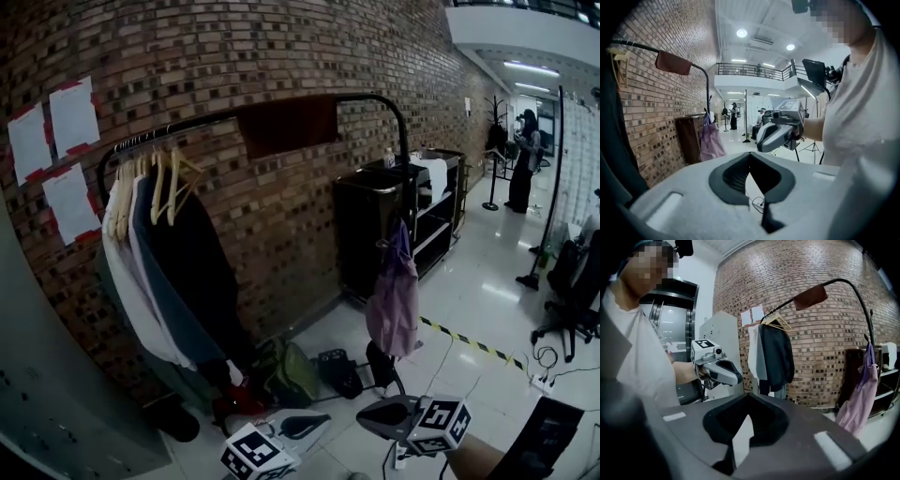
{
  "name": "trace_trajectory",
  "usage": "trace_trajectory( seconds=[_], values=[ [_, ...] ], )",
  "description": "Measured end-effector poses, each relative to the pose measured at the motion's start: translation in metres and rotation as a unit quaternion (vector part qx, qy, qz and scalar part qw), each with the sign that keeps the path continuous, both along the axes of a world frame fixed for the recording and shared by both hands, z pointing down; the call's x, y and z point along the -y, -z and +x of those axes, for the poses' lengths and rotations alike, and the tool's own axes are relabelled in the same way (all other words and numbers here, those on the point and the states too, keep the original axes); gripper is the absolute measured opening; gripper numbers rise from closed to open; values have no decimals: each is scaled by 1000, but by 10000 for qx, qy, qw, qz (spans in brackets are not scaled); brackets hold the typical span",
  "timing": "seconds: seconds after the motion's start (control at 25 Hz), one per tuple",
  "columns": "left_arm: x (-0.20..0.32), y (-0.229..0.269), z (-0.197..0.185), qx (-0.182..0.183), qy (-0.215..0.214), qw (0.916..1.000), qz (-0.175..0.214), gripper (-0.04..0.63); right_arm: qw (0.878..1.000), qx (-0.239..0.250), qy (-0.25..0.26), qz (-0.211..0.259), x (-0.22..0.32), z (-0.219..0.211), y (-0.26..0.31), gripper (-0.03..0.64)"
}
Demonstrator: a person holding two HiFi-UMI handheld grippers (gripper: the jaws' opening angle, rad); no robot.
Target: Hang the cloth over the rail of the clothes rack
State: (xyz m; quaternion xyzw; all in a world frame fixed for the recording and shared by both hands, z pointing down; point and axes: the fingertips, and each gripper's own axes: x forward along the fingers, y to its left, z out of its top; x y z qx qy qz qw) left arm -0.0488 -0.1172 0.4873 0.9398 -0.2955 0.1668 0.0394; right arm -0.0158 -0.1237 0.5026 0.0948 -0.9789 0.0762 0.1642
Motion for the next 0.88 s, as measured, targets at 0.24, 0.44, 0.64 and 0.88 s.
trace_trajectory(
  seconds=[0.24,0.44,0.64,0.88],
  values=[
    [-114,8,-8,-134,42,9996,-224,2,10000,-50,-71,27,-120,-7,6,2],
    [-177,11,11,-327,20,9987,-397,2,9997,-136,-195,-27,-183,15,3,2],
    [-209,17,23,-240,-106,9992,-293,2,9992,-172,-341,113,-213,27,9,2],
    [-225,22,24,-193,-78,9996,-169,2,9977,-214,-556,316,-225,37,15,1]
  ],
)
